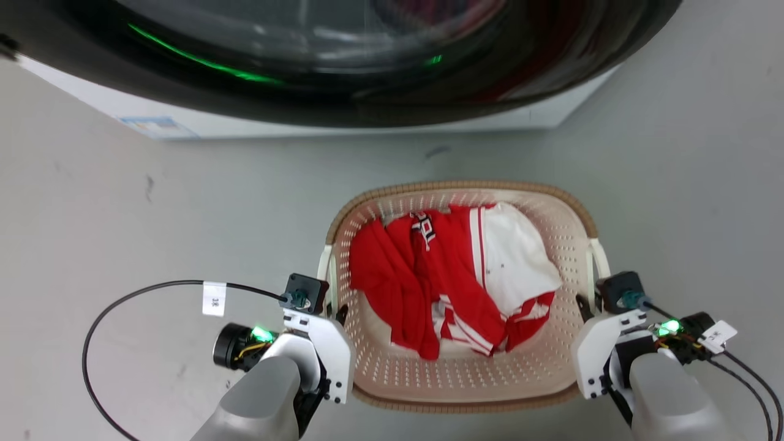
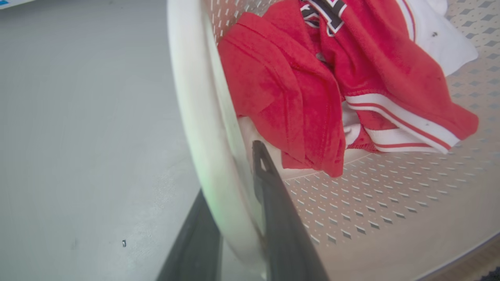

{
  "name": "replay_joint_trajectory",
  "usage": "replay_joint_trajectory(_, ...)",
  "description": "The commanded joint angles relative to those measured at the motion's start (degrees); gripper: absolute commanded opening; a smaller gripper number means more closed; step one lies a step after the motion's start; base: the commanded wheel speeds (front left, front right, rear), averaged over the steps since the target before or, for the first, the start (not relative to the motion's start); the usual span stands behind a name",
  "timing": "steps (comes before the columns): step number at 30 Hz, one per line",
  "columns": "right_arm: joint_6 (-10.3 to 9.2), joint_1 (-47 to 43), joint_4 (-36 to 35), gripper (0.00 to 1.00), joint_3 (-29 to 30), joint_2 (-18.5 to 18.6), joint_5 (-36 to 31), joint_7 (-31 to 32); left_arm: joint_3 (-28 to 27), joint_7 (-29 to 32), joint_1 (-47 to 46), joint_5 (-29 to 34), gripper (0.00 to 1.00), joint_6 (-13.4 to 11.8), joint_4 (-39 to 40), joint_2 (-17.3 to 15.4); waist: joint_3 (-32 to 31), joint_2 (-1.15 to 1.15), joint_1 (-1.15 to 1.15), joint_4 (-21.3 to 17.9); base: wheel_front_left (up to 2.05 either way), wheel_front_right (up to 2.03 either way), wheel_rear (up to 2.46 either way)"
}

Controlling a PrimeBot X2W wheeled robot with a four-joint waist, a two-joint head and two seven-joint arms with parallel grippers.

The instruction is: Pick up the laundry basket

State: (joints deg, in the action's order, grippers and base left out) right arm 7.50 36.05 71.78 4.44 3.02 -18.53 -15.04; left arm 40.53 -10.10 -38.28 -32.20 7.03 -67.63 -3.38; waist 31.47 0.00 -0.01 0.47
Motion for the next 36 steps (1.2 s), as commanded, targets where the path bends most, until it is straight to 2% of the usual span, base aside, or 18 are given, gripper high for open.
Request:
replay_joint_trajectory(1,-0.02,-0.88,0.43,0.0,-1.4,-0.25,-0.03,0.16,0.88,0.39,0.46,-0.52,0.0,0.74,0.5,0.87,-3.77,0.0,0.01,0.91,0.0,0.0,0.0)
replay_joint_trajectory(12,0.07,-2.16,1.83,0.0,-15.01,-0.52,10.1,6.47,5.65,8.57,0.18,-6.84,0.0,0.76,0.36,-0.04,-13.48,0.0,0.01,1.76,0.0,0.0,0.0)
replay_joint_trajectory(22,0.3,-5.54,-0.65,0.0,-29.02,-0.49,24.15,15.46,10.29,15.59,0.89,-12.66,0.0,0.72,2.92,-3.88,-20.82,0.0,0.01,1.09,0.0,0.0,0.0)
replay_joint_trajectory(36,0.34,-8.52,-2.0,0.0,-40.53,-0.63,35.38,22.84,16.45,23.76,3.78,-20.3,0.0,0.73,5.33,-6.12,-29.66,0.0,0.01,0.94,0.0,0.0,0.0)
